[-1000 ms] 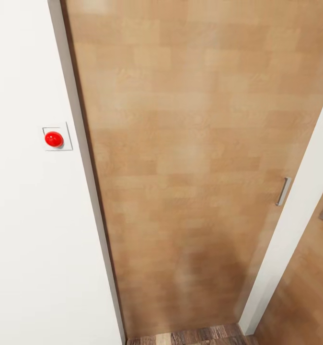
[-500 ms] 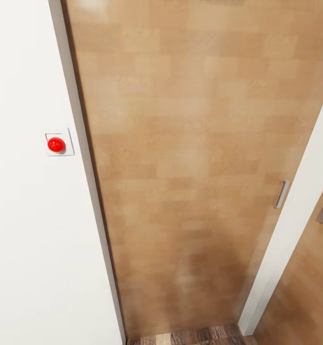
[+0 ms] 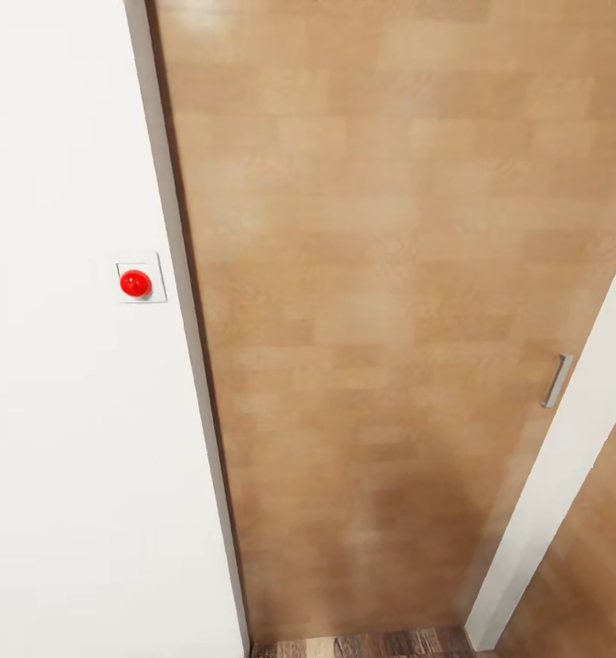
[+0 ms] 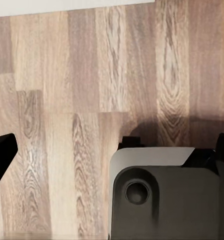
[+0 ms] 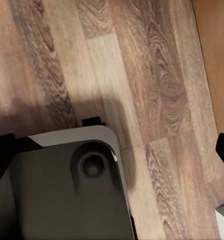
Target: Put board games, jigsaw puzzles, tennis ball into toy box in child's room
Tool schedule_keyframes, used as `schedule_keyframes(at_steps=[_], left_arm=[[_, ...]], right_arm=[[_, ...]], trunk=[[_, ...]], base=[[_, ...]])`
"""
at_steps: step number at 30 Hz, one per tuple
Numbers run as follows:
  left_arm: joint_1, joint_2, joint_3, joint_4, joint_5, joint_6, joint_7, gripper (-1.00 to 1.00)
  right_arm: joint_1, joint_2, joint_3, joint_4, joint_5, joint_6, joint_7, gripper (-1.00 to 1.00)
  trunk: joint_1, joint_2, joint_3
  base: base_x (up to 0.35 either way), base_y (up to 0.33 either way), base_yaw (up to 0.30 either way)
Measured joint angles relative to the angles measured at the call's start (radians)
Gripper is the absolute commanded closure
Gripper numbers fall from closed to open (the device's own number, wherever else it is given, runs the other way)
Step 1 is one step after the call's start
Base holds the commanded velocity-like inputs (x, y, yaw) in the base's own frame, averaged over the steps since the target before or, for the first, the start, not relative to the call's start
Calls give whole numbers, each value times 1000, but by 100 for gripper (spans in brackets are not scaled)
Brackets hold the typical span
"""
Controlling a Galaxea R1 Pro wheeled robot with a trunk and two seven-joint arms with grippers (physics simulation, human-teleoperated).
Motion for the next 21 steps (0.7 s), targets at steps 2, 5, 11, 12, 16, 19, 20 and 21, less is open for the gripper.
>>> schedule_keyframes(at_steps=[2,5,11,12,16,19,20,21], left_arm=[[0,0,0,0,1,0,0,-100],[0,0,0,0,1,-1,0,-100],[0,-1,1,0,2,-1,1,-100],[0,-1,1,0,2,-1,1,-100],[0,-1,1,0,3,-1,1,-100],[0,-1,6,0,7,-1,2,-100],[0,-1,8,0,8,-1,2,-100],[0,-1,9,0,8,-1,3,-100]], right_arm=[[0,0,1,0,0,0,0,-100],[0,0,1,1,1,0,0,-100],[0,6,2,1,4,0,0,-100],[0,8,2,1,4,0,0,-100],[0,11,2,1,5,0,0,-100],[0,12,3,1,6,1,0,-100],[0,12,3,1,6,1,0,-100],[0,13,3,1,6,1,0,-100]], trunk=[[-8,14,6],[-19,35,16],[-42,77,35],[-46,84,38],[-61,112,50],[-73,133,60],[-77,140,63],[-81,147,66]], base=[[0,0,285],[0,0,289],[0,0,292],[0,0,292],[0,0,293],[0,0,293],[0,0,293],[0,0,293]])
